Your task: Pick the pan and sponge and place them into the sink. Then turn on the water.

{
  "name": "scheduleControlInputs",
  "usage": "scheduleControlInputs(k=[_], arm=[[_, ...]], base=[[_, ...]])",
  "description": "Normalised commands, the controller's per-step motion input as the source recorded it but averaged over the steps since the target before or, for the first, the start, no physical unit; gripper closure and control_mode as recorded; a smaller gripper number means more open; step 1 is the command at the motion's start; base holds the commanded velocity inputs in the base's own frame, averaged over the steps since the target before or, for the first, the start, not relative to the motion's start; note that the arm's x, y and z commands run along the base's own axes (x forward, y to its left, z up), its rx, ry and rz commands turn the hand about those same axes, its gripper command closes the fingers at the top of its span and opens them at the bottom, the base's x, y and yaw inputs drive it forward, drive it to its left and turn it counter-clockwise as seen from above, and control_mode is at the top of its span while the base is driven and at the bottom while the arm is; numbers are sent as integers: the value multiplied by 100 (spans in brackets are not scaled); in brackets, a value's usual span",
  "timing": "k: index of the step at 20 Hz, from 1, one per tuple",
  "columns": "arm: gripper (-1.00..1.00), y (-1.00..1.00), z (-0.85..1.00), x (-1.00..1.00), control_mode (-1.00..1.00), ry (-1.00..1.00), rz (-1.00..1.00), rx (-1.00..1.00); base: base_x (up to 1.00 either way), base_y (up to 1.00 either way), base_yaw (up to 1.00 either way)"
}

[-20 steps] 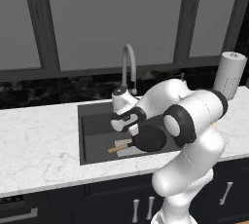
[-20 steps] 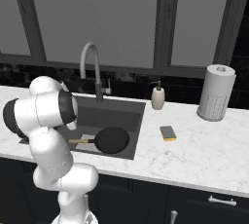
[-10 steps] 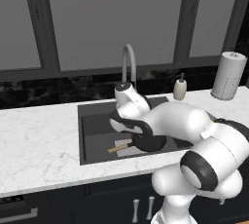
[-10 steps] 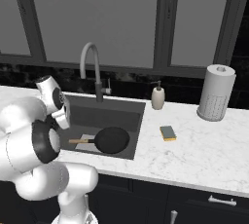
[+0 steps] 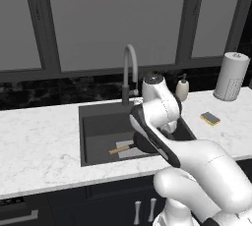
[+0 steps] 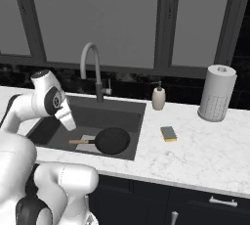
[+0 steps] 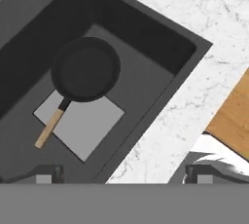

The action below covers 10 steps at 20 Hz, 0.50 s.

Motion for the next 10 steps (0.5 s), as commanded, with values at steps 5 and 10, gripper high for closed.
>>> scheduleControlInputs(k=[5, 10], arm=[[-100, -58, 43, -77, -100, 0, 37, -4], [-100, -90, 37, -4, -100, 9, 22, 0]], base=[[0, 0, 0], [0, 0, 0]])
